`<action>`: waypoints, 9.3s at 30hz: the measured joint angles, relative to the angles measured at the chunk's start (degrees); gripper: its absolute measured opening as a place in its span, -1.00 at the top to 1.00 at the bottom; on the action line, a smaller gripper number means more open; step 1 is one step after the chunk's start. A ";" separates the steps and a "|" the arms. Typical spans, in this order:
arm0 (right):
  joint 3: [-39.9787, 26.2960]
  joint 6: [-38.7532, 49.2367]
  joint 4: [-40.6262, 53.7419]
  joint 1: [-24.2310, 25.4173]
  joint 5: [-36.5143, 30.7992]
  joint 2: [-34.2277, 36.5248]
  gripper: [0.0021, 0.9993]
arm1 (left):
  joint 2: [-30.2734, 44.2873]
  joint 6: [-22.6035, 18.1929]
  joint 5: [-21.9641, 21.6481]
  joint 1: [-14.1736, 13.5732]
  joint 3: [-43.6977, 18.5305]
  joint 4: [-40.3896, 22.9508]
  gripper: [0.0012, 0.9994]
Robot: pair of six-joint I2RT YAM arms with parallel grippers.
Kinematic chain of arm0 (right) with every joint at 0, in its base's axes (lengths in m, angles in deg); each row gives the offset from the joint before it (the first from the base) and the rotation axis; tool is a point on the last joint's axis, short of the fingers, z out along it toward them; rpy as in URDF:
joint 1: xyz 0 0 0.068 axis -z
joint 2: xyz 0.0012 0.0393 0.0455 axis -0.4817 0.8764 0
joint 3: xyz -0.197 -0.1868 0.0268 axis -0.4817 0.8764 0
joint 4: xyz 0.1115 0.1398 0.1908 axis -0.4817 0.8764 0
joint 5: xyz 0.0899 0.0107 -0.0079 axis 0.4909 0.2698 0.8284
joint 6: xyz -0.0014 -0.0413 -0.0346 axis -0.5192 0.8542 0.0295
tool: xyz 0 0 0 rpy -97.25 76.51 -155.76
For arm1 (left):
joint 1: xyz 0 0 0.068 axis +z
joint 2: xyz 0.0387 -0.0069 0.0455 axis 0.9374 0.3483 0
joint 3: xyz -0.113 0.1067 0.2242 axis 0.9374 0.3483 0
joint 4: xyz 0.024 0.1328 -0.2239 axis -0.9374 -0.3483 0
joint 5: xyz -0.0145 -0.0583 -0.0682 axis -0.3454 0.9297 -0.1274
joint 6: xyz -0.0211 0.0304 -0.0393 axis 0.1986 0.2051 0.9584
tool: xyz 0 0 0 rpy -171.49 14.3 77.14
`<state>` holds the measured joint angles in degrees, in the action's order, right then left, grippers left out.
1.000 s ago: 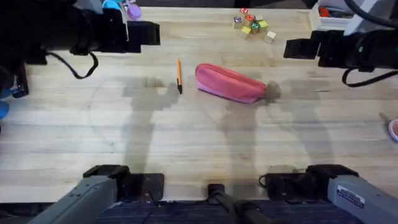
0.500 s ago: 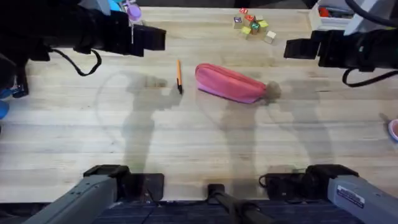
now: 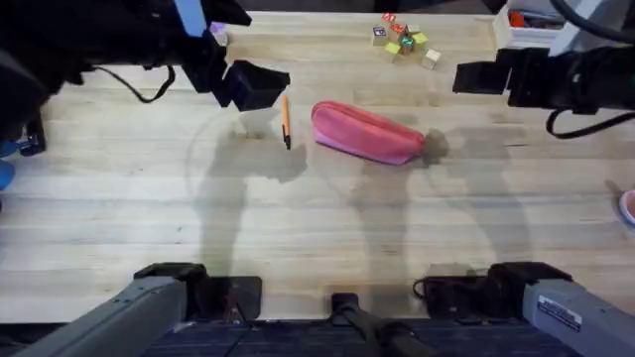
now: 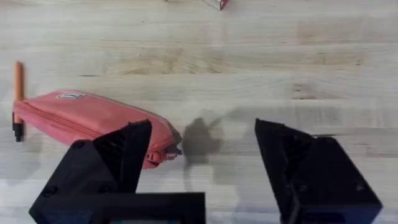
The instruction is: Unzip the bag, pick up the pens from the table one at a time and place them inside, then zip the bag closed.
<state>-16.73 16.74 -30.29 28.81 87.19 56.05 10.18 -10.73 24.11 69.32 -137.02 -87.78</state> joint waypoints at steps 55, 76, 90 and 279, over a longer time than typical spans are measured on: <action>0.00 2.01 -1.81 0.02 0.00 0.00 -0.99 | 36.90 -13.02 14.36 -9.01 -0.07 13.56 -0.99; -0.02 -0.80 4.05 0.02 3.61 0.00 -0.99 | 37.51 -13.22 17.53 -9.53 -0.09 15.80 0.91; -0.02 -4.02 15.78 -0.01 6.96 0.00 -0.99 | 37.51 -13.22 17.53 -9.53 -0.09 15.82 0.92; 4.84 -22.43 -3.55 -11.52 13.08 4.83 0.94 | 37.51 -13.22 16.81 -8.83 -0.09 14.88 0.92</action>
<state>-11.89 -5.68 -33.85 17.29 100.27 60.88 47.69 -23.94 40.93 60.49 -137.10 -72.90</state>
